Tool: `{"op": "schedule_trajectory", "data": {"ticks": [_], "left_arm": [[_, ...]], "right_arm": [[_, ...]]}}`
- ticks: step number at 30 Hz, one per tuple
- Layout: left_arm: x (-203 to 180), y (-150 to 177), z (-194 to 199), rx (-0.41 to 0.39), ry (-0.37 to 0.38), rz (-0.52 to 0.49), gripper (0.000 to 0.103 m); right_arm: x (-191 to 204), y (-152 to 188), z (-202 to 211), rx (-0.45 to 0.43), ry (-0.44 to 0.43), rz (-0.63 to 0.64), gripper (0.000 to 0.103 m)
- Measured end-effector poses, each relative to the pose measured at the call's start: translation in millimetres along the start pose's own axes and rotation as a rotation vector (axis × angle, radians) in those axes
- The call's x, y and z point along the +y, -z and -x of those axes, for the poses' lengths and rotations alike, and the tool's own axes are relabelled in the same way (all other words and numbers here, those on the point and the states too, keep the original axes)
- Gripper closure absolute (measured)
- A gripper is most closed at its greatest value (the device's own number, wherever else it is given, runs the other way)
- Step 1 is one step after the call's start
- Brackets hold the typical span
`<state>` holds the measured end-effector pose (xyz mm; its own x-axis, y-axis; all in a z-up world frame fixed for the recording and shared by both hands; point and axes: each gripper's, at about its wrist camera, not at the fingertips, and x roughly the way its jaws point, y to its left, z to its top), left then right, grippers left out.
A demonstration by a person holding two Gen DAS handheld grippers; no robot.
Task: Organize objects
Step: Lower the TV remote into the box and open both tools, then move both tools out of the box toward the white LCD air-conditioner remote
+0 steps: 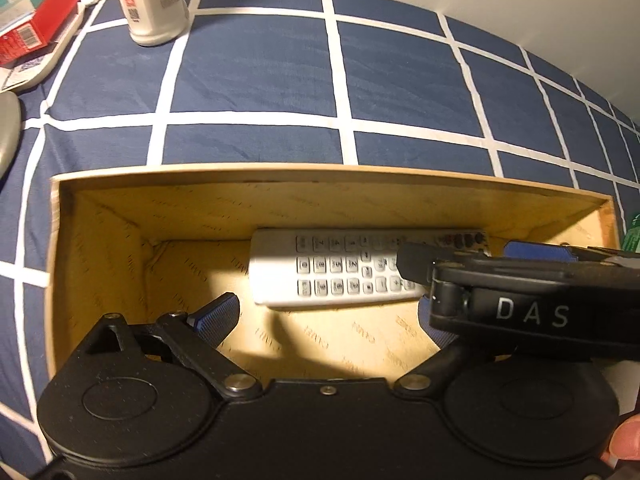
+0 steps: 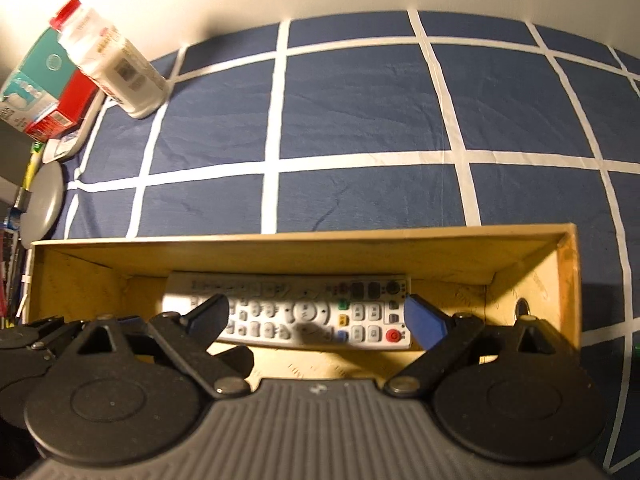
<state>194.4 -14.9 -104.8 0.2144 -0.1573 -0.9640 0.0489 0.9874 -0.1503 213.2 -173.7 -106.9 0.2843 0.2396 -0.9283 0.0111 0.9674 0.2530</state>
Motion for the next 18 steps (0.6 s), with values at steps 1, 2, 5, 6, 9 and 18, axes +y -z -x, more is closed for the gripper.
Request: {"op": "schedule_trajectory", "data": {"ticks": [1, 2, 5, 6, 9, 18], "left_arm": [[-1, 2, 5, -0.009, 0.000, 0.001, 0.007], [-1, 4, 11, -0.017, 0.001, 0.002, 0.007], [-4, 12, 26, -0.036, -0.010, 0.000, 0.007], [-5, 16, 31, -0.042, -0.015, 0.002, 0.007], [-8, 27, 46, -0.060, -0.014, 0.006, 0.007], [-22, 65, 89, -0.107, -0.015, 0.001, 0.007]], "right_arm": [[1, 1, 4, -0.006, -0.003, 0.001, 0.009], [2, 3, 9, -0.012, -0.005, 0.004, 0.009], [5, 8, 26, -0.034, -0.001, 0.010, 0.009], [5, 10, 32, -0.040, 0.002, 0.011, 0.009], [7, 18, 50, -0.066, 0.002, 0.018, 0.009], [5, 51, 99, -0.118, 0.011, 0.003, 0.009]]}}
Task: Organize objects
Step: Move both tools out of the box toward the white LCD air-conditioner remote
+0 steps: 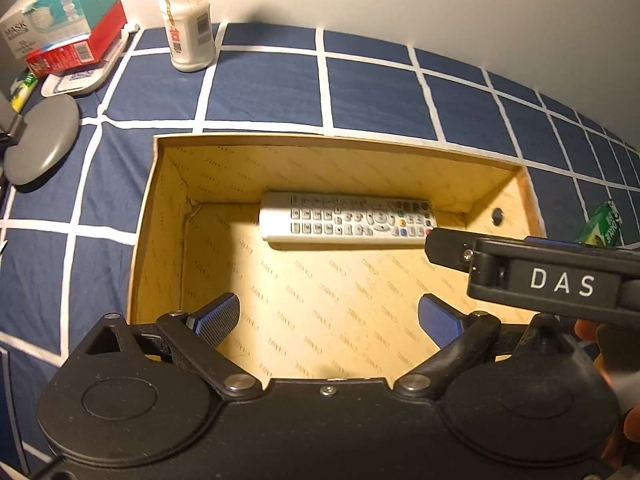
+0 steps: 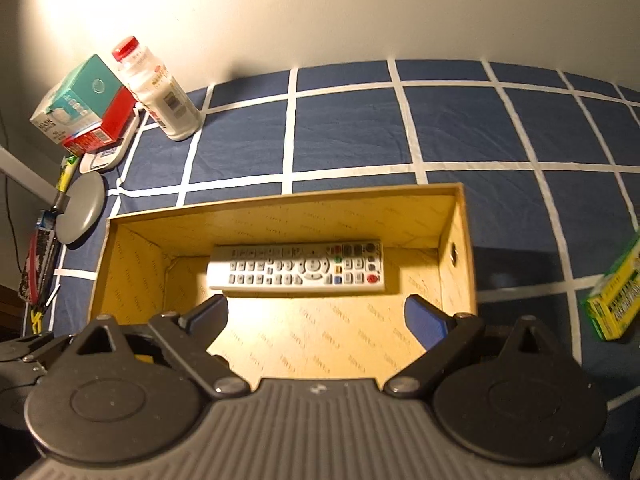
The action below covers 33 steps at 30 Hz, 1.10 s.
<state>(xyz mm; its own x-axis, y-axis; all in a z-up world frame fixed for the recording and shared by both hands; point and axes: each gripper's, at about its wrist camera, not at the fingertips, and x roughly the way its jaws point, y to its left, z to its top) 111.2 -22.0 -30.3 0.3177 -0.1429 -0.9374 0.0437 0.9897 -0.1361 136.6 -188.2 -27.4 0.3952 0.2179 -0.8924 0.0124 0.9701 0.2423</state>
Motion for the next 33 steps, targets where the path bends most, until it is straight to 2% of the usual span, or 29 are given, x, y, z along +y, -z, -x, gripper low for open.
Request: {"op": "schedule_trajectory", "data": {"ticks": [13, 25, 33], "left_arm": [[-28, 47, 40, -0.046, 0.010, -0.075, 0.004], [-59, 86, 44, -0.025, 0.054, -0.202, 0.004], [-89, 104, 40, -0.014, 0.072, -0.231, 0.004]], "right_arm": [[-13, 46, 65, -0.082, 0.030, -0.045, 0.008], [-41, 101, 97, -0.115, 0.088, -0.178, 0.007], [-68, 124, 108, -0.107, 0.116, -0.208, 0.007]]}}
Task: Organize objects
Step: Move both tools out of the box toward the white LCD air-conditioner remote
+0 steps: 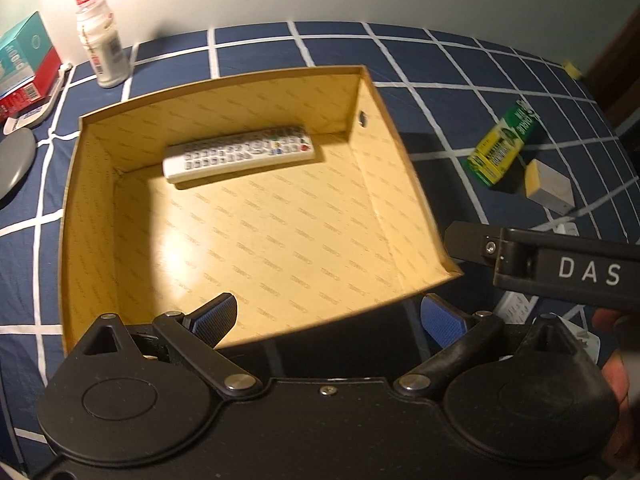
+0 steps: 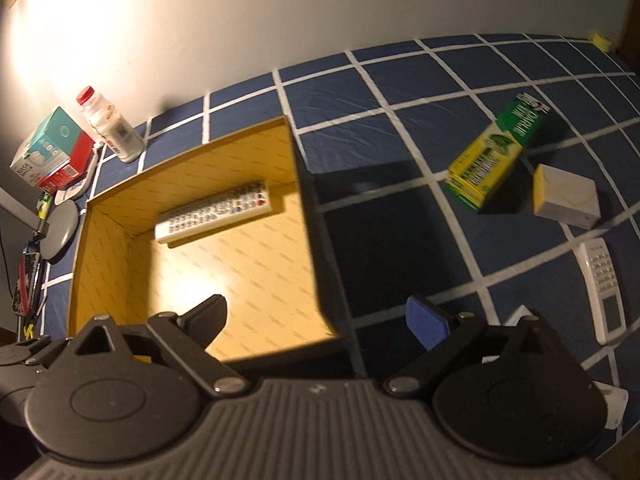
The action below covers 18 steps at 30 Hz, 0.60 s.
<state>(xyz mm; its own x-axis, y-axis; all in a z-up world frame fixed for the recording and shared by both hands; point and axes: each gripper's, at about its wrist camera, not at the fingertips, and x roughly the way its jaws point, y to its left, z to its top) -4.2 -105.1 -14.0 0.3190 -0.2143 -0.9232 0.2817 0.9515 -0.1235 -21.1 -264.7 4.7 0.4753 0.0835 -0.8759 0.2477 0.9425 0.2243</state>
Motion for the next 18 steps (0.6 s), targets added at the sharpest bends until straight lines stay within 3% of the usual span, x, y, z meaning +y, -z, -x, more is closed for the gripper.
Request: {"op": "schedule_trajectory", "data": {"ticks": [8, 18], "left_arm": [[-37, 14, -11, 0.010, -0.027, 0.041, 0.004], [-91, 41, -39, 0.047, -0.089, 0.219, 0.004]], "right_arm": [[-44, 0, -3, 0.023, -0.019, 0.036, 0.007], [-103, -6, -16, 0.114, -0.075, 0.182, 0.007]]}}
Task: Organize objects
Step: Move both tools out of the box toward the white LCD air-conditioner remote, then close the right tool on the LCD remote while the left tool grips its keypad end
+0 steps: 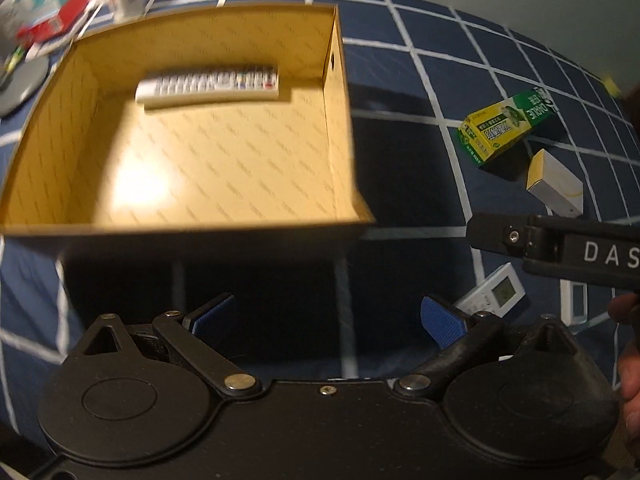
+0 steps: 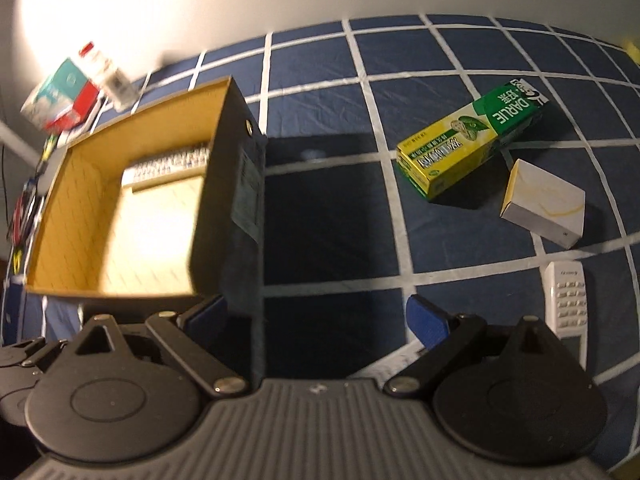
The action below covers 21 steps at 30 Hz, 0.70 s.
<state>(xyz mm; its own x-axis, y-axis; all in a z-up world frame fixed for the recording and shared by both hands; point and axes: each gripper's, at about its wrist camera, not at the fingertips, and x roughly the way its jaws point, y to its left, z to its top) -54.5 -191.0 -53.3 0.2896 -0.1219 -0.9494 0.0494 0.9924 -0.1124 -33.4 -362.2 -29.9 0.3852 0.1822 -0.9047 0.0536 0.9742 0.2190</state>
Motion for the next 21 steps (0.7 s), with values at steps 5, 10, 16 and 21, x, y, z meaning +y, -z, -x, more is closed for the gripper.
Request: {"op": "schedule_trajectory", "data": {"ticks": [5, 10, 16, 21], "left_arm": [[-21, 17, -8, 0.007, -0.021, 0.091, 0.004], [-34, 26, -11, 0.013, -0.042, 0.142, 0.004], [-40, 30, -20, 0.034, -0.056, 0.183, 0.004], [-43, 37, -28, 0.052, -0.063, 0.226, 0.004]], "right_arm": [[-22, 2, -5, 0.043, -0.029, 0.084, 0.007], [-34, 2, -7, 0.073, -0.047, 0.144, 0.007], [-42, -1, -17, 0.116, -0.048, 0.179, 0.007], [-47, -1, -27, 0.155, -0.046, 0.216, 0.007]]}}
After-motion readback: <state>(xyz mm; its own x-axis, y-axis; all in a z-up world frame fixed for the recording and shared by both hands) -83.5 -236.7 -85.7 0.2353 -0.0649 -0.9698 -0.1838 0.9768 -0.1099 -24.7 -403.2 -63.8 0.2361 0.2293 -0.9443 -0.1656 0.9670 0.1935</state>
